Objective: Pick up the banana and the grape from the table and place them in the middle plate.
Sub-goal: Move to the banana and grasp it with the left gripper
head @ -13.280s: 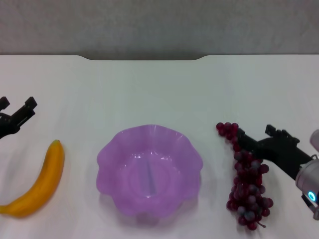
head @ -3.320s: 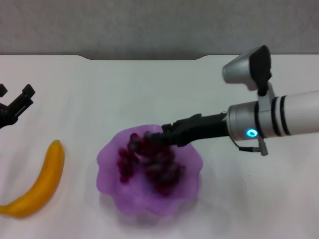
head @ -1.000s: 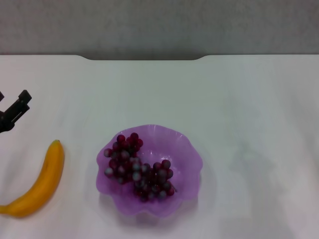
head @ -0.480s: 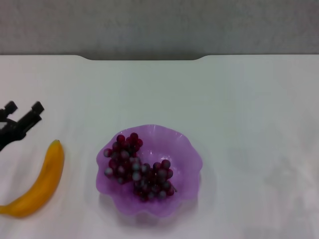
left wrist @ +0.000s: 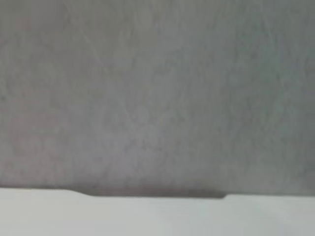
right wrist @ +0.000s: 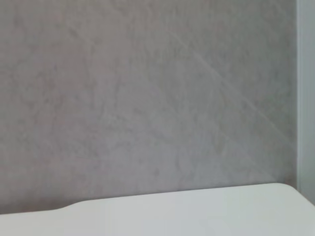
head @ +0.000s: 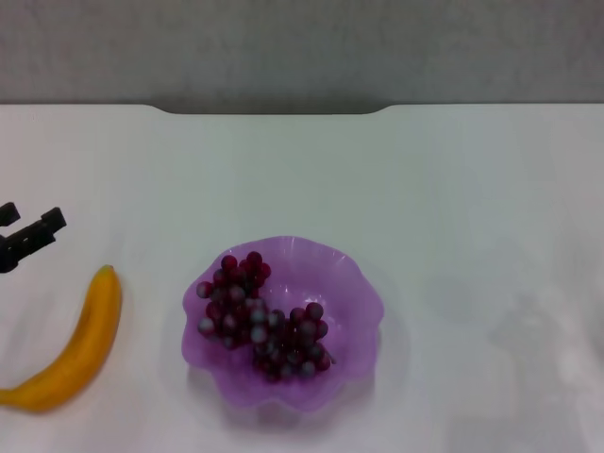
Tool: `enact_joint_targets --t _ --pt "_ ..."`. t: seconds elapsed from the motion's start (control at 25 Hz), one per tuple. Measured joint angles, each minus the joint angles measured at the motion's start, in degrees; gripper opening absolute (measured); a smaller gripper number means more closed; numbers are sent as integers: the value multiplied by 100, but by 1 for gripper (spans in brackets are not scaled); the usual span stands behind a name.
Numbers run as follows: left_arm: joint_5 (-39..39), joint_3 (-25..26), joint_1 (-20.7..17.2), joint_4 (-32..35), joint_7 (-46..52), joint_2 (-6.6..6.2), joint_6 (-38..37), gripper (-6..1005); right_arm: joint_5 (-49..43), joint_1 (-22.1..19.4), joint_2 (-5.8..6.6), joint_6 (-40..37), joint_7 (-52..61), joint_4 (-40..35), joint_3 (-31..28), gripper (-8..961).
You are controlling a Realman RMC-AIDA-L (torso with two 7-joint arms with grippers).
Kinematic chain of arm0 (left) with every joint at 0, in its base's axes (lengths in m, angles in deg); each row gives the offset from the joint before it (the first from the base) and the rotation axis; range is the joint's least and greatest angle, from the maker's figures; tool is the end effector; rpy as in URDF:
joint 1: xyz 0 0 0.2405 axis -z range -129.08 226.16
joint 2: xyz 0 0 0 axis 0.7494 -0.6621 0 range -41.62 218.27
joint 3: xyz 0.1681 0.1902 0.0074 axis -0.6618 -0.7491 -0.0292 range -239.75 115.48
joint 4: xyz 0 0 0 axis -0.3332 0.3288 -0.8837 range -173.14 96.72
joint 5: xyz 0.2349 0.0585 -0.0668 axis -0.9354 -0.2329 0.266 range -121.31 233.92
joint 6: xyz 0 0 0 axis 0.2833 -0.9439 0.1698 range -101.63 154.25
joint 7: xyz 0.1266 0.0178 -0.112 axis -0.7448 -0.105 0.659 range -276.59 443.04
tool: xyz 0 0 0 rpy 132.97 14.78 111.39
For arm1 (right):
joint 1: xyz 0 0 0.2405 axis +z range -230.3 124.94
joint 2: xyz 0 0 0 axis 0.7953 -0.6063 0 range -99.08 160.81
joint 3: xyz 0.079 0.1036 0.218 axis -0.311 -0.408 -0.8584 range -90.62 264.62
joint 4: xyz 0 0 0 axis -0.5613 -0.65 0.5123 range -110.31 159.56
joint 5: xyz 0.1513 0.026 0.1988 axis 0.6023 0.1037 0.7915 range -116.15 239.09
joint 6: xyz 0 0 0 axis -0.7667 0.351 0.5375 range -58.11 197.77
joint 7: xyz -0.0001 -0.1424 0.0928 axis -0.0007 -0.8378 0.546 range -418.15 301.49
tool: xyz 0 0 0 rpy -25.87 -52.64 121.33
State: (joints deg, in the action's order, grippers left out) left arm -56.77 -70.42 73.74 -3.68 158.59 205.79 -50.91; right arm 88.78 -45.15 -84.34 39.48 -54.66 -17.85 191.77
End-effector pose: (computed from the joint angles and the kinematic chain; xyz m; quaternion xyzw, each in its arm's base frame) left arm -0.3897 0.3677 0.0740 -0.7790 -0.3545 -0.3046 0.4180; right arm 0.3834 0.3778 -0.0111 -0.6675 0.3597 0.2049 0.6189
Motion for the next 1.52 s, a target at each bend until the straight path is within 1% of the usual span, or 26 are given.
enact_joint_targets --t 0.12,0.2,0.4,0.56,0.68,0.88,1.0,1.16,1.28,1.52 --pt "-3 -518 -118 397 403 15 -31 877 6 52 -1 15 12 38 47 0" --pt "18 -989 -217 621 647 25 -5 877 9 76 -1 17 13 45 65 0" --pt "54 -1710 -352 750 883 42 140 875 13 140 -1 31 22 63 96 0" --pt "78 -2157 -459 754 976 42 264 872 15 237 3 194 30 75 143 0" --pt "109 -2421 -526 745 981 38 292 835 17 266 5 251 30 82 148 0" --pt "119 -2627 -566 704 933 19 421 785 20 269 8 251 30 78 156 0" --pt "100 -2829 -578 701 910 13 572 788 20 275 8 251 30 61 158 0" --pt "102 -3335 -611 640 998 -2 1026 791 20 276 8 251 30 55 187 0" --pt "108 -3616 -618 583 1080 -12 1346 794 20 282 8 250 32 41 213 0" --pt "127 -3705 -606 550 1071 -4 1697 795 20 313 9 249 84 44 248 0"
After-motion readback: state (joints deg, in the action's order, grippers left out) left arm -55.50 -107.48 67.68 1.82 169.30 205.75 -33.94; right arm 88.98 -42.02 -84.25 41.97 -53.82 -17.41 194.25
